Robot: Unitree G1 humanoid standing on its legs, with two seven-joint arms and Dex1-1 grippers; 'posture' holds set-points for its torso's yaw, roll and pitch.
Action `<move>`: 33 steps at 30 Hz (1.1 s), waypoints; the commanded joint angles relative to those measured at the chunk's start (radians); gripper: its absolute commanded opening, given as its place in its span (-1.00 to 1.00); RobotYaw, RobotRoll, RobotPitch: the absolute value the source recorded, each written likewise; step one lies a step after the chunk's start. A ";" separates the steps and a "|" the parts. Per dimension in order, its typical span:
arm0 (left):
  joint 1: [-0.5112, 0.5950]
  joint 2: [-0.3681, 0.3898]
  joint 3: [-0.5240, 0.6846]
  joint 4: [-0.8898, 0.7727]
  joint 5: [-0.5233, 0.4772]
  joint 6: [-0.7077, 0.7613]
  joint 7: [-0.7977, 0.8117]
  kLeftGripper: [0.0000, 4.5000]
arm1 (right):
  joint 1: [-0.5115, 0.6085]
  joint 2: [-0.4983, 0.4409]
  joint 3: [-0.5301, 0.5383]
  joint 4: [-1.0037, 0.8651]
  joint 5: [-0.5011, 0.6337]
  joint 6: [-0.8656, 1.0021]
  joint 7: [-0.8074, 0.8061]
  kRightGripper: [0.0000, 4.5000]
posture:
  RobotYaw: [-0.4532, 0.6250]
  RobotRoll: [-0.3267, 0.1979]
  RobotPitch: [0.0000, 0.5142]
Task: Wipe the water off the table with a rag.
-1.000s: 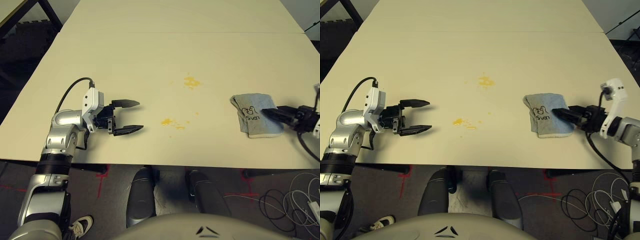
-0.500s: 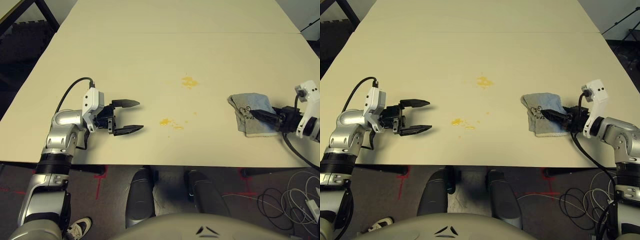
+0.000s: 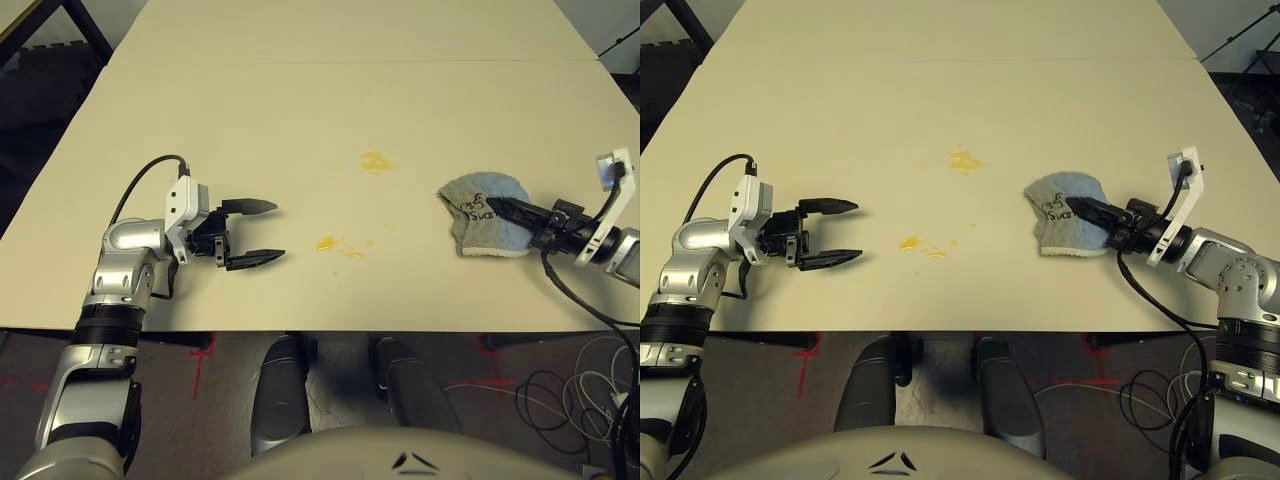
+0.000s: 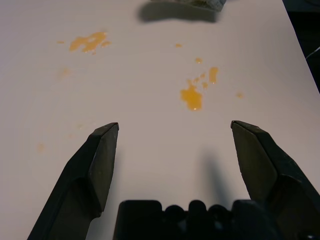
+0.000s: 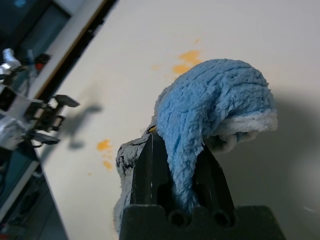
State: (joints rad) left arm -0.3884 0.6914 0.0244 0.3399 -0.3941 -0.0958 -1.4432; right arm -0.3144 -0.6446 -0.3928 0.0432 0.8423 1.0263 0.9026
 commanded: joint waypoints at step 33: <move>0.105 0.063 0.029 -0.080 0.006 -0.002 0.024 1.00 | -0.216 0.433 0.705 0.040 -0.334 -0.143 -0.030 -0.96 | 0.19 0.25 0.01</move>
State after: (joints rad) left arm -0.2958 0.7390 0.0414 0.2542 -0.3929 -0.0971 -1.4162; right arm -0.5552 -0.2124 0.2557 0.0591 0.5246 0.8579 0.8575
